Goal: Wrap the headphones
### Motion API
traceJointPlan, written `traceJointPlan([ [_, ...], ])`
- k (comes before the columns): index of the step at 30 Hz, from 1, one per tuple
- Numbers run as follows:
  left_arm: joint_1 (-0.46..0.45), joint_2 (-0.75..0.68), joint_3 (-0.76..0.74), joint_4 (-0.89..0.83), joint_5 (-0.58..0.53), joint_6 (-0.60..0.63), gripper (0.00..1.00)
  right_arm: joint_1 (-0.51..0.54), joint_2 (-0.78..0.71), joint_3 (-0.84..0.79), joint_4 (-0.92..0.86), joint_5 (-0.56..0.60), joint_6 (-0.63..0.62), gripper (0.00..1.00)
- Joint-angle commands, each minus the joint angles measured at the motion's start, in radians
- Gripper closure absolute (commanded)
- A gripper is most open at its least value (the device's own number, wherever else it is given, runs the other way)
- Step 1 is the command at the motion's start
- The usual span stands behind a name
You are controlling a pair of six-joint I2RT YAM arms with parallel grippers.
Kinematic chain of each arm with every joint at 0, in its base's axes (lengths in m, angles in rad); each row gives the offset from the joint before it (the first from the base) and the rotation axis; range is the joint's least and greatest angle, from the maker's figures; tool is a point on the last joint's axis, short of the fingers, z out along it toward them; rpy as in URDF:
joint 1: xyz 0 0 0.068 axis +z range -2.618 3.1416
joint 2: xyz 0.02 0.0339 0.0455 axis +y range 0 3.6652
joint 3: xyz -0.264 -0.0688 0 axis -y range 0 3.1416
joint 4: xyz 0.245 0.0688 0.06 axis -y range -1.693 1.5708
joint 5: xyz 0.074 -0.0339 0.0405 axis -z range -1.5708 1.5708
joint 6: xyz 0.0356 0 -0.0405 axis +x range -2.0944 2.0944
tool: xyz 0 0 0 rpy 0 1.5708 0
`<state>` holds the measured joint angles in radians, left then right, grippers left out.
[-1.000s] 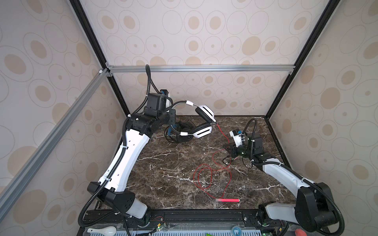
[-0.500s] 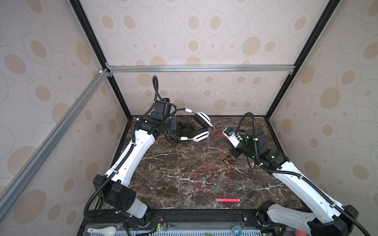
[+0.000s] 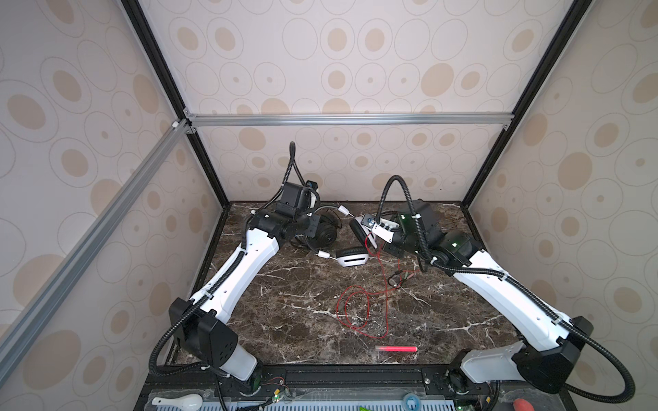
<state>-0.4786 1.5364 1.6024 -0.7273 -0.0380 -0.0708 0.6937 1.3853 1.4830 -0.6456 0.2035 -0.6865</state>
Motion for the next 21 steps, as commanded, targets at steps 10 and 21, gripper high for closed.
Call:
traceJointPlan([
  [10, -0.082, -0.079, -0.045, -0.024, 0.143, 0.114, 1.00, 0.026, 0.117, 0.115, -0.027, -0.001, -0.074, 0.95],
  [21, -0.086, -0.090, -0.098, 0.023, 0.220, 0.067, 1.00, 0.063, 0.143, 0.160, 0.005, 0.068, -0.082, 0.93],
])
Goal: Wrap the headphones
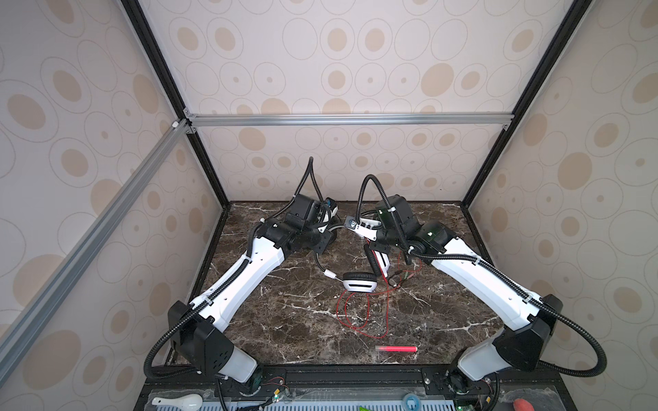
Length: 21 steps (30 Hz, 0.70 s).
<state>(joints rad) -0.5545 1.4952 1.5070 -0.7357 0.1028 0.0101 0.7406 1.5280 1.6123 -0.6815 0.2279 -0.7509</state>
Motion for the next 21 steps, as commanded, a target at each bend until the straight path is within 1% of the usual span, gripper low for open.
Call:
traceJointPlan([
  [1, -0.009, -0.047, -0.009, 0.033, 0.080, -0.018, 1.00, 0.022, -0.005, 0.032, 0.046, 0.055, -0.020, 0.93],
  [6, -0.008, -0.044, -0.041, 0.042, 0.069, -0.036, 1.00, 0.052, -0.055, 0.008, 0.086, 0.082, -0.015, 0.92],
  [12, -0.004, -0.052, -0.080, 0.068, 0.055, -0.063, 1.00, 0.087, -0.098, -0.010, 0.090, 0.128, -0.005, 0.92],
  [21, 0.018, -0.048, -0.104, 0.094, 0.061, -0.094, 1.00, 0.162, -0.124, -0.025, 0.052, 0.213, 0.007, 0.93],
])
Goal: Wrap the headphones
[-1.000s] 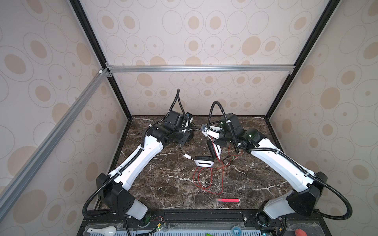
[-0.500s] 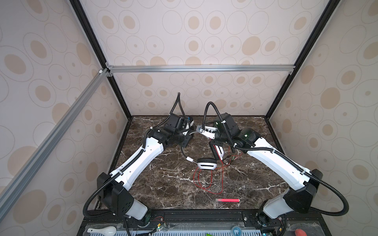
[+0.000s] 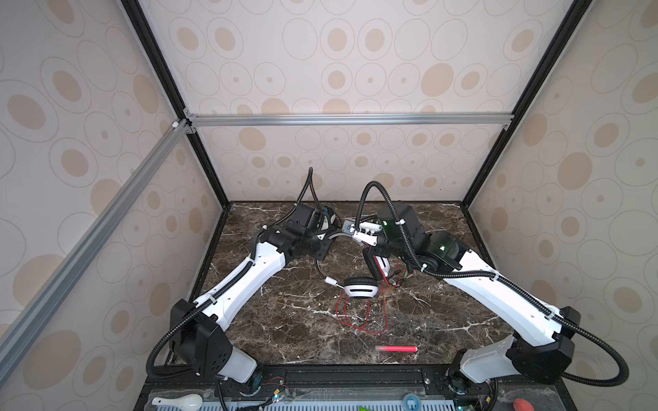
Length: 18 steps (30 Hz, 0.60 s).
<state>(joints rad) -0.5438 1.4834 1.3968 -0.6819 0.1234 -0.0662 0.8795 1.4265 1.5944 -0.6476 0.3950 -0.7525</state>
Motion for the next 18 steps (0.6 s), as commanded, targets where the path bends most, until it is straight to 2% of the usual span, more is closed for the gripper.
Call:
traceJointPlan([
  [1, 0.014, -0.038, 0.004, 0.042, 0.042, -0.020, 1.00, 0.031, -0.023, -0.009, 0.012, 0.058, 0.010, 0.93],
  [8, 0.030, -0.053, 0.005, 0.057, 0.065, -0.025, 1.00, 0.068, 0.030, 0.006, -0.049, 0.189, 0.039, 0.94],
  [13, 0.030, -0.064, 0.004, 0.073, 0.088, -0.018, 1.00, 0.076, 0.171, 0.118, -0.109, 0.355, 0.115, 0.96],
  [18, 0.030, -0.084, -0.003, 0.087, 0.112, -0.005, 1.00, 0.067, 0.260, 0.203, -0.136, 0.389, 0.202, 0.93],
])
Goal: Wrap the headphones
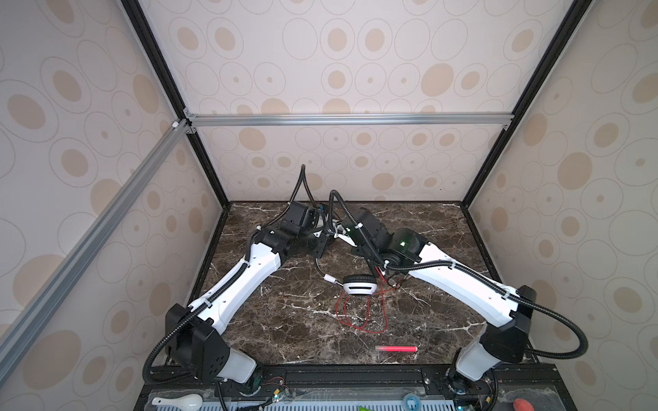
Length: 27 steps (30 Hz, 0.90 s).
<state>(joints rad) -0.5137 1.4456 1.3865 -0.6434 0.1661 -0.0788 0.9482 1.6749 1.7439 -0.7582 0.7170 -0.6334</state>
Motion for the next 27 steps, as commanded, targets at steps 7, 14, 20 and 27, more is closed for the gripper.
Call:
traceJointPlan([
  [7, 0.000, -0.079, -0.019, 0.049, 0.075, 0.007, 1.00, -0.103, 0.036, 0.163, -0.124, -0.051, 0.239, 0.68],
  [14, 0.000, -0.100, -0.030, 0.067, 0.093, -0.001, 1.00, -0.151, 0.046, 0.195, -0.120, -0.102, 0.226, 0.52],
  [20, 0.000, -0.126, -0.033, 0.101, 0.126, -0.028, 1.00, -0.243, 0.042, 0.261, -0.178, -0.256, 0.313, 0.44],
  [27, 0.001, -0.139, 0.017, 0.106, 0.116, -0.108, 1.00, -0.475, -0.072, 0.138, -0.079, -0.604, 0.484, 0.12],
])
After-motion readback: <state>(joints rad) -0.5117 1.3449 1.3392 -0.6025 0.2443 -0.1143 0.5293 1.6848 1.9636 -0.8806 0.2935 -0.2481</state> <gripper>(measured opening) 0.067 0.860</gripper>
